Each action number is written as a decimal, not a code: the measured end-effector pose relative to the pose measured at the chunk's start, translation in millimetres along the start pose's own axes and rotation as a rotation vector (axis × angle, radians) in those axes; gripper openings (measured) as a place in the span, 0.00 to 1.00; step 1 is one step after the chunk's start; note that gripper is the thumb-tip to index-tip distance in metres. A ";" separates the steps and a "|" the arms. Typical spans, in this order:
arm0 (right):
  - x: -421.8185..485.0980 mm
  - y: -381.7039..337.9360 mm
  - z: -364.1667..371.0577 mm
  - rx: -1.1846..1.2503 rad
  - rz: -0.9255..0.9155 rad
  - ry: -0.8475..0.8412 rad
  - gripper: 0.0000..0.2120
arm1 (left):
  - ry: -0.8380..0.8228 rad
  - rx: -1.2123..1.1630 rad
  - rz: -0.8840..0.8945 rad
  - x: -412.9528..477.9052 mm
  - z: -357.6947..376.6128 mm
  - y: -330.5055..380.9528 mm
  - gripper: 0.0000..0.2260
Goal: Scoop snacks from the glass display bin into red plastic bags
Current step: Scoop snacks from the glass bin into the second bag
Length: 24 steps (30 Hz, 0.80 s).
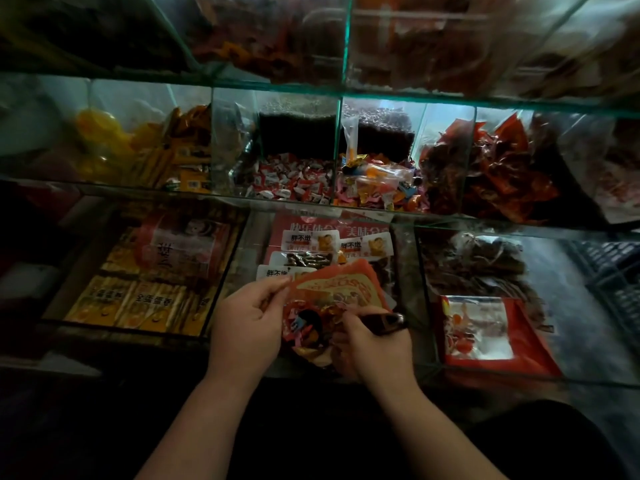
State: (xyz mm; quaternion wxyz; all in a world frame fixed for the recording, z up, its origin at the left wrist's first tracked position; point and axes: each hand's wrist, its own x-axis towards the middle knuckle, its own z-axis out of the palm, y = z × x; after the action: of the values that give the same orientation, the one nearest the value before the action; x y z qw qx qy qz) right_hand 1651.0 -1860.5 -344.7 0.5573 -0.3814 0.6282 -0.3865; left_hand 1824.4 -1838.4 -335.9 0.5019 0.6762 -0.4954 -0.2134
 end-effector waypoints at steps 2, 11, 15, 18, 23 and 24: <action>-0.3 -0.2 -1.3 0.053 0.033 0.027 0.11 | -0.009 -0.025 -0.021 -1.0 -1.2 0.2 0.07; -1.9 -7.9 -48.4 0.308 0.088 0.092 0.07 | 0.103 0.190 0.102 -2.3 -1.3 13.8 0.07; -5.9 -15.7 -66.1 0.337 0.059 0.126 0.09 | 0.159 0.171 0.425 -10.2 7.2 28.4 0.06; -10.4 -24.1 -77.5 0.370 0.042 0.189 0.11 | -0.043 0.121 0.481 -24.4 23.5 44.0 0.08; -20.1 -37.6 -92.1 0.375 0.002 0.237 0.10 | -0.153 0.104 0.593 -42.8 30.7 70.3 0.06; -22.6 -40.4 -95.7 0.393 0.014 0.236 0.10 | -0.191 0.021 0.644 -47.6 31.7 77.5 0.06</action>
State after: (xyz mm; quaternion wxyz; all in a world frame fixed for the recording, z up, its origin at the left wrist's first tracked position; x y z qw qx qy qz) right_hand 1559.8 -1850.7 -291.1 0.5462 -0.2133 0.6042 -0.5395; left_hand 1744.2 -1811.6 -289.7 0.4879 0.4670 -0.7305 -0.1008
